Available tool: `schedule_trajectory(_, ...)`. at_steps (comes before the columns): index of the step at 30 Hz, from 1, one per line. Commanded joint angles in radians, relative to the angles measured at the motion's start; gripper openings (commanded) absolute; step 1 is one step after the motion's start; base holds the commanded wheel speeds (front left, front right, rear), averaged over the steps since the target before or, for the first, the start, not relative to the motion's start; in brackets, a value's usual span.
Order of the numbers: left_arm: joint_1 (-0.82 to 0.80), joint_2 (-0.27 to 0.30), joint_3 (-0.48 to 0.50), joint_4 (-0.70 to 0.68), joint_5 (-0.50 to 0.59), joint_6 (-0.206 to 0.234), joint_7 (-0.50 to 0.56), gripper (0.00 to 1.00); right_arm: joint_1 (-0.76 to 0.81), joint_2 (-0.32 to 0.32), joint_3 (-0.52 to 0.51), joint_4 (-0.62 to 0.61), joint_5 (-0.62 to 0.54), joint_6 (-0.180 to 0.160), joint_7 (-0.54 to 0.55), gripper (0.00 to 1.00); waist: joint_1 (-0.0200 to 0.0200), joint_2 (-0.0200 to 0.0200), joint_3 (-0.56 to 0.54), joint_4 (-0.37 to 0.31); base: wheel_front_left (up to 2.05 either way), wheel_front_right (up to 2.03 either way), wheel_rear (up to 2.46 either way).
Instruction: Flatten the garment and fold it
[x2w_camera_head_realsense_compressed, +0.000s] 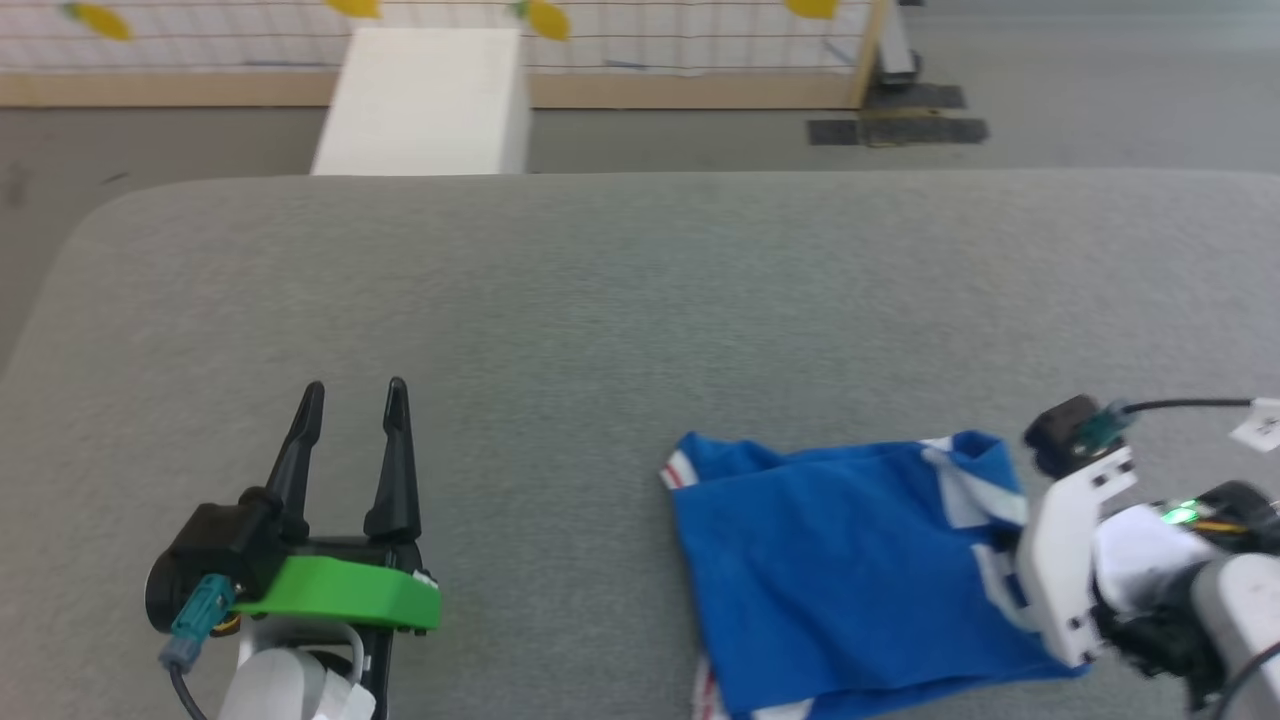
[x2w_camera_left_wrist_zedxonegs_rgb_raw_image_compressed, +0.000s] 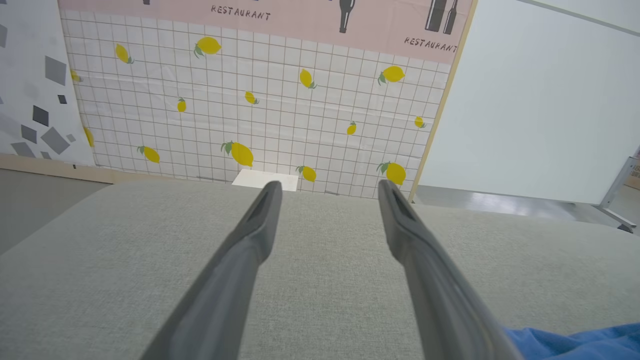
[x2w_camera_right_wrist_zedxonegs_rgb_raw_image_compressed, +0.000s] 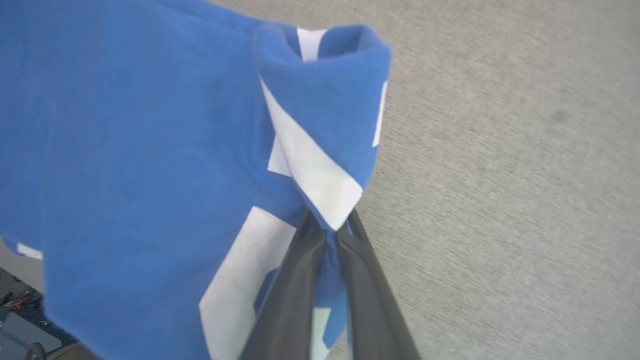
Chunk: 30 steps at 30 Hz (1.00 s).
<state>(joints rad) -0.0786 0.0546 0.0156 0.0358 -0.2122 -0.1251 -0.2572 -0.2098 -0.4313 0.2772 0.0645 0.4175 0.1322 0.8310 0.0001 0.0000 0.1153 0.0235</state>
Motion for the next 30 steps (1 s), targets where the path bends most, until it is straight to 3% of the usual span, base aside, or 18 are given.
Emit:
schedule_trajectory(1,-0.021,-0.004,-0.002,-0.007,-0.002,0.001,-0.005,1.0,-0.02,-0.036,-0.009,-0.014,0.011,-0.002,0.014,0.0,-0.0001,0.0,0.041,-0.119,0.0,0.0,0.0)
schedule_trajectory(4,-0.035,-0.004,0.002,-0.02,-0.002,0.005,-0.005,1.0,-0.042,-0.098,-0.037,-0.034,0.021,-0.002,0.028,0.0,-0.0001,0.0,0.083,-0.21,0.0,0.0,0.0)
schedule_trajectory(8,-0.066,-0.003,-0.003,-0.032,0.01,0.007,-0.005,1.0,-0.07,-0.13,-0.111,-0.015,0.021,-0.002,0.008,0.0,-0.0001,0.0,0.15,-0.302,0.0,0.0,0.0)
schedule_trajectory(13,-0.111,0.013,0.01,-0.057,0.03,0.018,-0.005,1.0,-0.122,-0.141,-0.205,0.054,-0.008,-0.002,-0.053,0.0,-0.0001,0.0,0.247,-0.363,0.0,0.0,0.0)
schedule_trajectory(22,-0.173,0.067,0.018,-0.142,0.058,0.029,0.043,1.0,-0.261,-0.177,-0.395,0.259,-0.094,-0.002,-0.163,0.0,-0.0001,0.0,0.425,-0.327,0.0,0.0,0.0)
schedule_trajectory(30,-0.181,0.097,0.037,-0.216,0.061,0.042,0.074,1.0,-0.357,-0.197,-0.584,0.407,-0.212,-0.002,-0.241,0.0,-0.0001,0.0,0.493,-0.273,0.0,0.0,0.0)
